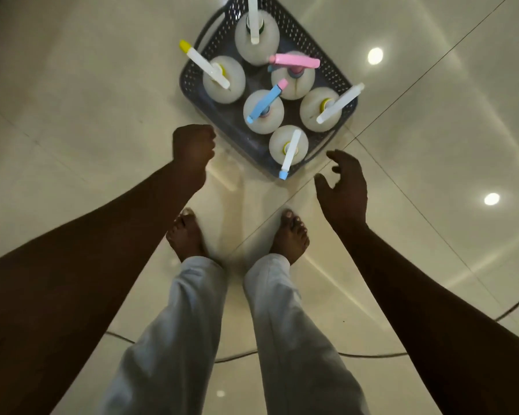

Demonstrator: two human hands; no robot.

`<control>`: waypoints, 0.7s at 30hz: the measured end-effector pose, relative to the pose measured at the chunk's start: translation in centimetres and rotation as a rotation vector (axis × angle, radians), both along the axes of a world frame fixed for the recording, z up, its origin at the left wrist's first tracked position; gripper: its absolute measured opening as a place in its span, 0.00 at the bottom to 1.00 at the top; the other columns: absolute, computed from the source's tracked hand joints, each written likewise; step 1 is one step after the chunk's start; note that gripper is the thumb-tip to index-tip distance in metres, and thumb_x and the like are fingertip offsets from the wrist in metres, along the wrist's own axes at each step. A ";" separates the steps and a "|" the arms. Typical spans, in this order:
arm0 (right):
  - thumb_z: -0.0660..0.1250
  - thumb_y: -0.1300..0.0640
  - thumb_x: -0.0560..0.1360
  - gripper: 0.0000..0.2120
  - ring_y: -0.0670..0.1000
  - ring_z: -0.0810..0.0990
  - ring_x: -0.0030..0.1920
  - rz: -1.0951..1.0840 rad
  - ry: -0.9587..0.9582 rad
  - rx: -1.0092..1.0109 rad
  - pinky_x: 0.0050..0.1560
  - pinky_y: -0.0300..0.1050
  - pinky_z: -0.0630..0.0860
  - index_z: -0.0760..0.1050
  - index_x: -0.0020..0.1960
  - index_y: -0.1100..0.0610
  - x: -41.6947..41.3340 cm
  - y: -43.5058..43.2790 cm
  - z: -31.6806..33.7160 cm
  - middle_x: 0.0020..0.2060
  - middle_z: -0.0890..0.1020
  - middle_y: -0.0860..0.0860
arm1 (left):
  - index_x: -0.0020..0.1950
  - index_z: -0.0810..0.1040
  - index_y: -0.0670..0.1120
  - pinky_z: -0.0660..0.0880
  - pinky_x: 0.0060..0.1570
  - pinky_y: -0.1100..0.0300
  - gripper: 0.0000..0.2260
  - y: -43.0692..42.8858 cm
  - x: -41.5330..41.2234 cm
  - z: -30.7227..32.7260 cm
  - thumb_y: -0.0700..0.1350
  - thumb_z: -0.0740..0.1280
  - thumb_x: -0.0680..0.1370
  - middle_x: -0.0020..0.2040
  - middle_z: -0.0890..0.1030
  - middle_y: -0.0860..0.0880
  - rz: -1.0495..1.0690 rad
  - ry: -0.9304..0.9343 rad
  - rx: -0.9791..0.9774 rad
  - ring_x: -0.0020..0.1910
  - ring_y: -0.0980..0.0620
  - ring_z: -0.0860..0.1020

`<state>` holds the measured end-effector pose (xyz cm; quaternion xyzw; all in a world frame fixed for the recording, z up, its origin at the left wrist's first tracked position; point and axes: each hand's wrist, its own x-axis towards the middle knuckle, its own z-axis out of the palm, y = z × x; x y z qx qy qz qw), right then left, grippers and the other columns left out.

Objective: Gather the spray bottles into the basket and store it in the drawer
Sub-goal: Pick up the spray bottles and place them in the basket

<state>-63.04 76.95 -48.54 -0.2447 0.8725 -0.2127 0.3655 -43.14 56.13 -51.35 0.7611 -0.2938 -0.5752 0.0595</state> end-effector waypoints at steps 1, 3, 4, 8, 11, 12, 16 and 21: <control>0.72 0.57 0.77 0.23 0.47 0.80 0.60 -0.068 -0.035 0.011 0.58 0.49 0.80 0.75 0.72 0.51 -0.2 0.2 0.5 0.68 0.78 0.46 | 0.45 0.80 0.40 0.72 0.36 0.60 0.06 -0.6 0.9 0.6 0.32 0.66 0.80 0.38 0.75 0.44 -0.048 0.014 -0.018 0.29 0.55 0.75; 0.72 0.56 0.78 0.20 0.44 0.82 0.56 -0.225 -0.130 0.063 0.61 0.49 0.80 0.78 0.69 0.52 -0.9 0.3 1.6 0.63 0.82 0.45 | 0.47 0.79 0.39 0.71 0.35 0.60 0.05 -2.4 2.2 2.1 0.31 0.67 0.79 0.42 0.74 0.41 -0.125 -0.008 -0.074 0.32 0.52 0.72; 0.71 0.57 0.78 0.18 0.44 0.83 0.55 -0.313 -0.191 0.084 0.64 0.51 0.80 0.80 0.67 0.52 -1.2 0.3 2.2 0.60 0.84 0.45 | 0.51 0.79 0.40 0.70 0.34 0.61 0.05 -3.1 2.6 2.8 0.32 0.67 0.79 0.44 0.74 0.40 -0.147 -0.014 -0.076 0.32 0.52 0.72; 0.71 0.59 0.78 0.14 0.53 0.85 0.58 -0.574 -0.351 0.086 0.64 0.58 0.81 0.83 0.63 0.56 -1.2 0.7 5.8 0.55 0.87 0.51 | 0.52 0.83 0.41 0.73 0.38 0.58 0.04 -4.3 3.1 7.2 0.37 0.69 0.79 0.43 0.80 0.43 -0.143 -0.072 -0.095 0.37 0.50 0.76; 0.70 0.61 0.78 0.12 0.58 0.85 0.57 -0.745 -0.462 0.049 0.56 0.53 0.82 0.83 0.61 0.58 -0.6 1.1 9.2 0.50 0.87 0.53 | 0.50 0.84 0.45 0.76 0.48 0.52 0.05 -4.3 2.7 11.7 0.40 0.68 0.80 0.47 0.82 0.43 -0.260 -0.118 -0.118 0.45 0.47 0.78; 0.70 0.62 0.78 0.11 0.58 0.85 0.58 -0.796 -0.510 0.041 0.56 0.52 0.82 0.83 0.61 0.58 -0.5 1.0 10.6 0.51 0.87 0.54 | 0.53 0.84 0.45 0.78 0.52 0.49 0.06 -4.5 2.5 13.1 0.39 0.68 0.80 0.49 0.83 0.44 -0.316 -0.127 -0.129 0.47 0.47 0.78; 0.70 0.63 0.79 0.11 0.57 0.83 0.57 -0.922 -0.652 0.017 0.57 0.54 0.80 0.82 0.61 0.60 -0.6 0.4 15.1 0.56 0.85 0.60 | 0.62 0.84 0.46 0.78 0.65 0.44 0.12 -6.5 1.4 18.4 0.41 0.68 0.79 0.58 0.85 0.45 -0.474 -0.181 -0.170 0.58 0.44 0.82; 0.69 0.60 0.81 0.15 0.57 0.78 0.67 -0.983 -0.843 -0.002 0.64 0.56 0.79 0.79 0.68 0.58 -1.0 -2.2 17.3 0.64 0.82 0.55 | 0.64 0.82 0.52 0.77 0.64 0.51 0.16 -11.1 0.6 20.3 0.41 0.70 0.78 0.63 0.83 0.50 -0.589 -0.200 -0.244 0.63 0.47 0.81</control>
